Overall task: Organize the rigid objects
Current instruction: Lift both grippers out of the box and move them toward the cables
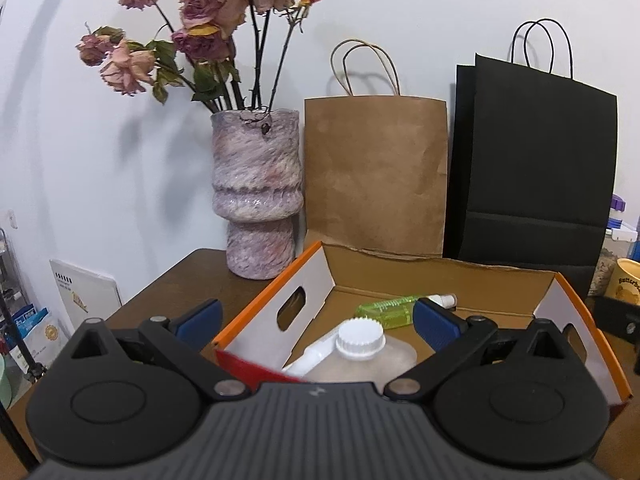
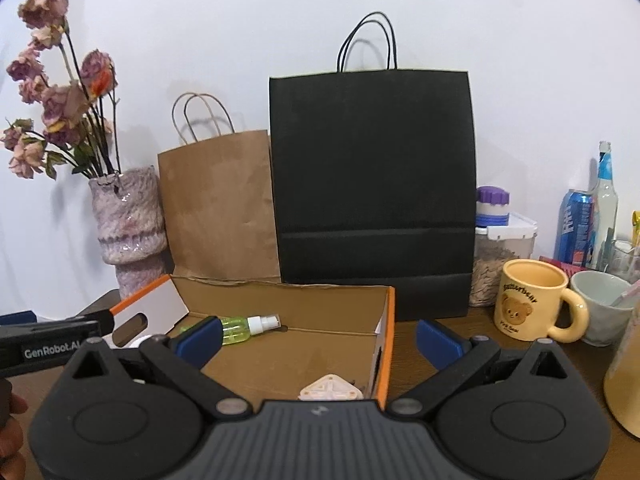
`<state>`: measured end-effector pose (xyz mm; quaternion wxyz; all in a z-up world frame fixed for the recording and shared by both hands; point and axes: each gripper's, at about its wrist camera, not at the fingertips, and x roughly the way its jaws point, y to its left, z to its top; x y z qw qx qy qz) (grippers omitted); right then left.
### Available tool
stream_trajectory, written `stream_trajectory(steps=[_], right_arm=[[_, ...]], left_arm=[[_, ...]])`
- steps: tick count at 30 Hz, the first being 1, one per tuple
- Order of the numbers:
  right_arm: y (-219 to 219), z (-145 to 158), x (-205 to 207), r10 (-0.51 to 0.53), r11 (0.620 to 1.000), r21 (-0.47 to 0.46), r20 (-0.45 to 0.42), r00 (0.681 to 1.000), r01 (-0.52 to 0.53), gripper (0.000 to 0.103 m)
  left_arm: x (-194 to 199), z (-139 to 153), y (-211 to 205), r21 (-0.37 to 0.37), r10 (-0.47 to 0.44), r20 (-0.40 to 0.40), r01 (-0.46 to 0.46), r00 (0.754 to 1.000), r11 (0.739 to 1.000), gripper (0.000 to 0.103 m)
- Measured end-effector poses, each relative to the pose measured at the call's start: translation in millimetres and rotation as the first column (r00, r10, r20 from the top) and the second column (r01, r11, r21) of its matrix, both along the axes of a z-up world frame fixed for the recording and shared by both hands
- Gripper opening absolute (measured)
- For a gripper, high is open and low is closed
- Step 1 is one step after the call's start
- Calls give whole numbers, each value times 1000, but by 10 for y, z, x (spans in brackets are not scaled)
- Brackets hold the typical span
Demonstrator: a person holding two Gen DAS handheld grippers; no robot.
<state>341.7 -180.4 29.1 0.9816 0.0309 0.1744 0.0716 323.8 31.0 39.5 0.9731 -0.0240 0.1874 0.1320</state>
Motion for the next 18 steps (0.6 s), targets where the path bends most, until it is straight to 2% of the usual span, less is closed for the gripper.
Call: stream_trajectory(steps=[18], right_arm=[[-356, -176, -813, 0, 999, -33, -23, 1000, 0, 103]], left_arm=[[-750, -134, -224, -13, -28, -65, 28, 997, 1000, 103]])
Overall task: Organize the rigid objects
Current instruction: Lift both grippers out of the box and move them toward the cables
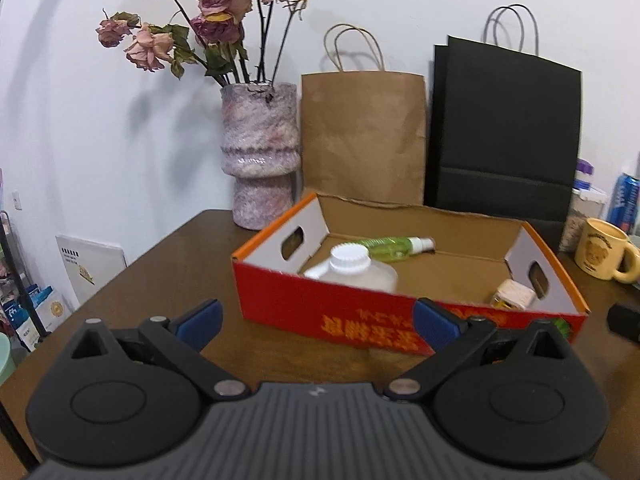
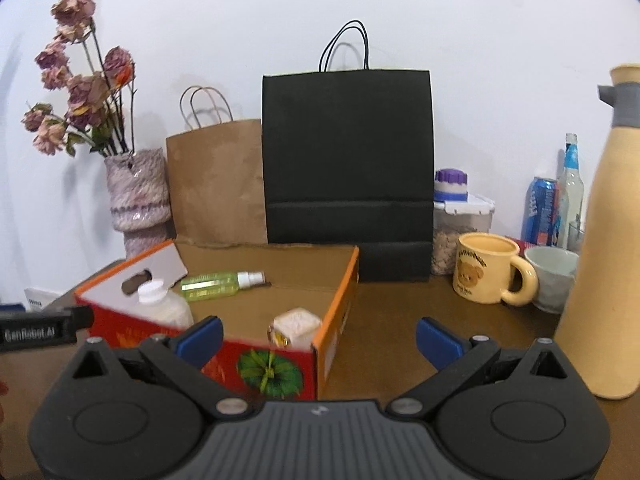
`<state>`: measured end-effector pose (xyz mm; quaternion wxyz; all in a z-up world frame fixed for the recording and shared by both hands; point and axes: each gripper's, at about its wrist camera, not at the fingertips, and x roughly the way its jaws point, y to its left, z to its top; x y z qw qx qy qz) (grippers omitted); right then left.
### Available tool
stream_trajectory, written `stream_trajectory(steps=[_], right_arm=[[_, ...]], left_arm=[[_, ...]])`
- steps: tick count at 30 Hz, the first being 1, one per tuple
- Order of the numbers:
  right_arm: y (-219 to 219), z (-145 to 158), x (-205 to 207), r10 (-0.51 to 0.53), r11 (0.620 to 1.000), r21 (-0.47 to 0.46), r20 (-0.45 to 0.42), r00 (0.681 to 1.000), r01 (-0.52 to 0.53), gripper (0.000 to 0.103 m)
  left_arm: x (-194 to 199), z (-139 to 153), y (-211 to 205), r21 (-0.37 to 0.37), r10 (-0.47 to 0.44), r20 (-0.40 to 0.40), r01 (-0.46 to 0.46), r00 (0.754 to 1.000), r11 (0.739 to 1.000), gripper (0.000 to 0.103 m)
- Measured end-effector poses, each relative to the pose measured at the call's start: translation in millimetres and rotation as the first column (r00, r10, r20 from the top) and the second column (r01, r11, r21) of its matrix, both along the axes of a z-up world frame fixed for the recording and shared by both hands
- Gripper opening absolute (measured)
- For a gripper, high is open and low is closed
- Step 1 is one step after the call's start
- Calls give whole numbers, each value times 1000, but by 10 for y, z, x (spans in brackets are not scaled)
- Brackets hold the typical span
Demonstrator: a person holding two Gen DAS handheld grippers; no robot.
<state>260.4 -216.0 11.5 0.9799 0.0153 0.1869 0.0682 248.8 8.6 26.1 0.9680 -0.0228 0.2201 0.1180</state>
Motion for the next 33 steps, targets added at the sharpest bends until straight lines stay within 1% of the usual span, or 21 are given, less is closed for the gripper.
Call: stream_trajectory(steps=[6, 10, 13, 16, 22, 26, 30, 33], right_arm=[[-100, -159, -195, -4, 1000, -17, -69, 998, 3, 103], [-189, -252, -309, 6, 1000, -28, -110, 994, -9, 103], [-270, -331, -379, 7, 999, -38, -141, 990, -13, 103], [-371, -391, -427, -1, 999, -40, -167, 986, -6, 103], [-516, -472, -482, -27, 999, -26, -211, 977, 22, 103], [-557, -513, -446, -37, 999, -7, -236, 971, 36, 103], [-558, -531, -429, -43, 999, -11, -245, 969, 41, 103], [-560, -537, -415, -45, 999, -11, -251, 967, 43, 103]], left_arm=[[-185, -60, -166, 3, -40, -18, 40, 999, 999, 103], [-269, -113, -262, 5, -44, -34, 44, 998, 999, 103], [-310, -171, -328, 10, -55, -54, 56, 997, 998, 103], [-331, -251, -380, 1, -66, -90, 66, 994, 998, 103], [-378, -372, -487, -5, -99, -144, 99, 985, 995, 103], [-396, -438, -607, -23, -152, -179, 150, 972, 988, 103], [-412, -514, -758, -6, -201, -215, 204, 956, 979, 103], [-415, -549, -818, 16, -208, -229, 217, 951, 976, 103]])
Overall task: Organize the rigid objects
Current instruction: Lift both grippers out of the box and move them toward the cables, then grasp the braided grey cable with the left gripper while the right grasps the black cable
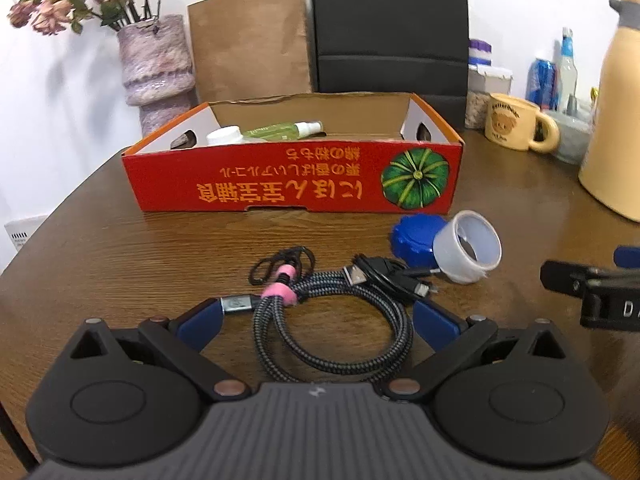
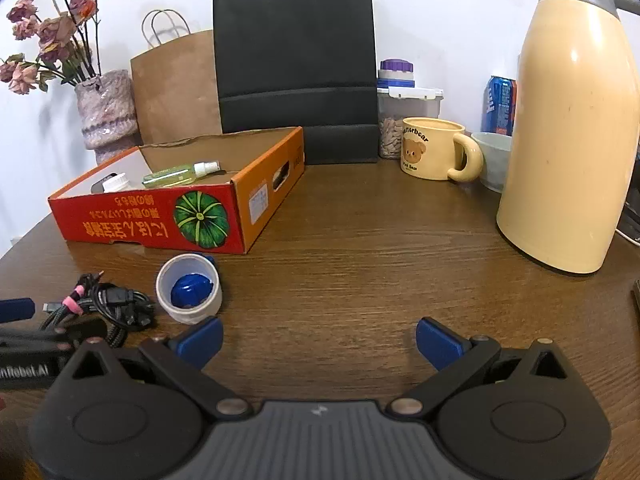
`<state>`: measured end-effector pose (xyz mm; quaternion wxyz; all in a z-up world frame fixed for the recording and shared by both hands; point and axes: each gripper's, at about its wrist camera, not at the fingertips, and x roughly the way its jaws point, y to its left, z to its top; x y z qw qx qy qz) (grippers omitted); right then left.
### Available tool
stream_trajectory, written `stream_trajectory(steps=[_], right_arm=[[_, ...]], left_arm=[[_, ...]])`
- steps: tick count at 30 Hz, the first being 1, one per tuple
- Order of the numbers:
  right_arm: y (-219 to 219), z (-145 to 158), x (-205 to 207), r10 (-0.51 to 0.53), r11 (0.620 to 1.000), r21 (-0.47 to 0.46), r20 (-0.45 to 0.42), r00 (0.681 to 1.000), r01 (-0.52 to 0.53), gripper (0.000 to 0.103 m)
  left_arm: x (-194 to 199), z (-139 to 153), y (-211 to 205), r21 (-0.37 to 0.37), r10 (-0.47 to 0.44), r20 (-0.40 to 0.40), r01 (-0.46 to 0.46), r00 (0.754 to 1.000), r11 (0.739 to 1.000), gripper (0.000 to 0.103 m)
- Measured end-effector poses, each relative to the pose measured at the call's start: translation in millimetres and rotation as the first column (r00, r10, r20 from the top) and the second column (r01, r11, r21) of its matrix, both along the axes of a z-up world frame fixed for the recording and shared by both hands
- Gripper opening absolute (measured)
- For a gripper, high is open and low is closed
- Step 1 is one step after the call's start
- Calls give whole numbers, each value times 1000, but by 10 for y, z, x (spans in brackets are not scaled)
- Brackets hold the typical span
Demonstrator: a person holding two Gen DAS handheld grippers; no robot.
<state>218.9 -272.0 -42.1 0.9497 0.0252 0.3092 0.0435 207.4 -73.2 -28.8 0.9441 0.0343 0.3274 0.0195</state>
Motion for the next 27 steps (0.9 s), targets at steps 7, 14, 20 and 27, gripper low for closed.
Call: stream_trajectory(steps=[7, 14, 20, 27], right_arm=[[32, -31, 15, 6, 1000, -13, -19, 1000, -6, 103], [56, -65, 31, 10, 1000, -25, -38, 999, -11, 103], [58, -78, 50, 13, 999, -29, -47, 999, -14, 103], [58, -95, 56, 15, 999, -27, -51, 999, -17, 103]], left_arm=[[50, -47, 28, -15, 11, -20, -11, 1000, 1000, 103], [105, -106, 28, -35, 10, -53, -11, 999, 999, 103], [120, -117, 52, -53, -3, -59, 0, 998, 999, 100], [64, -75, 27, -43, -32, -32, 30, 999, 999, 89]])
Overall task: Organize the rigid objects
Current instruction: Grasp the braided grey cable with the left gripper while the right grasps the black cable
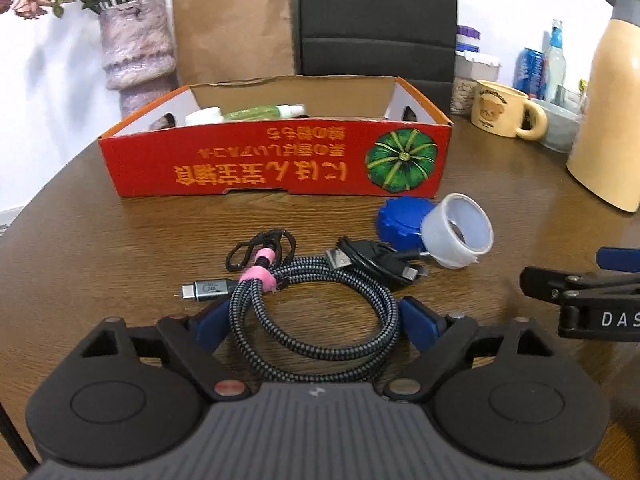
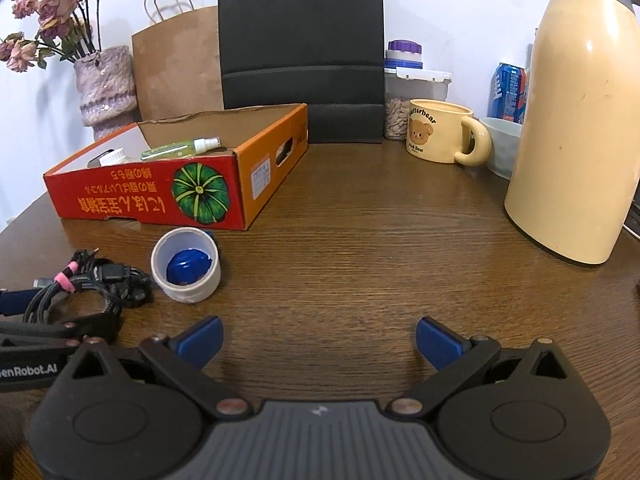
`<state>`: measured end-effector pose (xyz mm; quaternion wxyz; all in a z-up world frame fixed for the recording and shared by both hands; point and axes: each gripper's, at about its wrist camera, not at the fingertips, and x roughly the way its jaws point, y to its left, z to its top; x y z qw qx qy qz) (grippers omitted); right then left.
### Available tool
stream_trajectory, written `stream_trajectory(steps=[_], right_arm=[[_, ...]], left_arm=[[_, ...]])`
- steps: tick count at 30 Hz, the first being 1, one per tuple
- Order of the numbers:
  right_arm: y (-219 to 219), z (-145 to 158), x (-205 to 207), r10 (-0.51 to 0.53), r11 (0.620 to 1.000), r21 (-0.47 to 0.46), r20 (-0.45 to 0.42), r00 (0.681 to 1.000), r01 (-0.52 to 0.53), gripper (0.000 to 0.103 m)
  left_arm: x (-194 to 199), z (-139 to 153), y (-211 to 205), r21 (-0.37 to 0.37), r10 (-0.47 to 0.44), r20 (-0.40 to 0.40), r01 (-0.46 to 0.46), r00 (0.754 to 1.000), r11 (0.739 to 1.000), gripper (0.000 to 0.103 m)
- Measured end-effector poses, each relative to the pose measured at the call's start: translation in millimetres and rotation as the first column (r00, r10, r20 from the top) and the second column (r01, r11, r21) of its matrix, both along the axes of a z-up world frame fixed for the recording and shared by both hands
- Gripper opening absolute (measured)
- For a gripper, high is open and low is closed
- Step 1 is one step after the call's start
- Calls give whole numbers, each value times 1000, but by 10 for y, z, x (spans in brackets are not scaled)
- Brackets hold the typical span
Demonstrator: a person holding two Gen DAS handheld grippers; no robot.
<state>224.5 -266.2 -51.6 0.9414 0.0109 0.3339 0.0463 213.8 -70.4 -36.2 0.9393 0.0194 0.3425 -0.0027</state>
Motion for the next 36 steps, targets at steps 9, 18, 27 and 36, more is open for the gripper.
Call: stream_trajectory(steps=[9, 18, 27, 36], right_arm=[[11, 26, -40, 52, 998, 36, 44, 998, -53, 103], [98, 125, -164, 95, 992, 64, 135, 986, -104, 103], [600, 246, -360, 213, 973, 39, 241, 947, -229, 101], [1095, 197, -316, 304, 952, -18, 184, 935, -307, 79]], left_arm=[[-303, 215, 126, 12, -6, 116, 4, 993, 1000, 88], [-350, 364, 694, -27, 126, 186, -124, 974, 992, 88], [-301, 370, 1077, -47, 168, 187, -162, 968, 986, 88], [-386, 324, 1108, -58, 63, 185, -54, 981, 997, 88]])
